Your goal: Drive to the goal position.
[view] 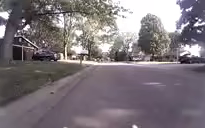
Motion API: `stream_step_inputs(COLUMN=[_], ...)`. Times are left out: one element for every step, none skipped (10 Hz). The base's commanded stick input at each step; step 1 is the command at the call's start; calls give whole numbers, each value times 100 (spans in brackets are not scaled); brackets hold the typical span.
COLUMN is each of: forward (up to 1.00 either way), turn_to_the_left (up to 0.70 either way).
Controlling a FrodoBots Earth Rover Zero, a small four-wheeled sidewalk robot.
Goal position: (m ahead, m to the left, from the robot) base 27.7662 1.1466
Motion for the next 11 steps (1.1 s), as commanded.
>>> stream_step_inputs(forward=[100, 100, 100, 100, 100, 100, 100, 100, 100, 100, 100], turn_to_the_left=[0, 0, 0, 0, 0, 0, 0, 0, 0, 0, 0])
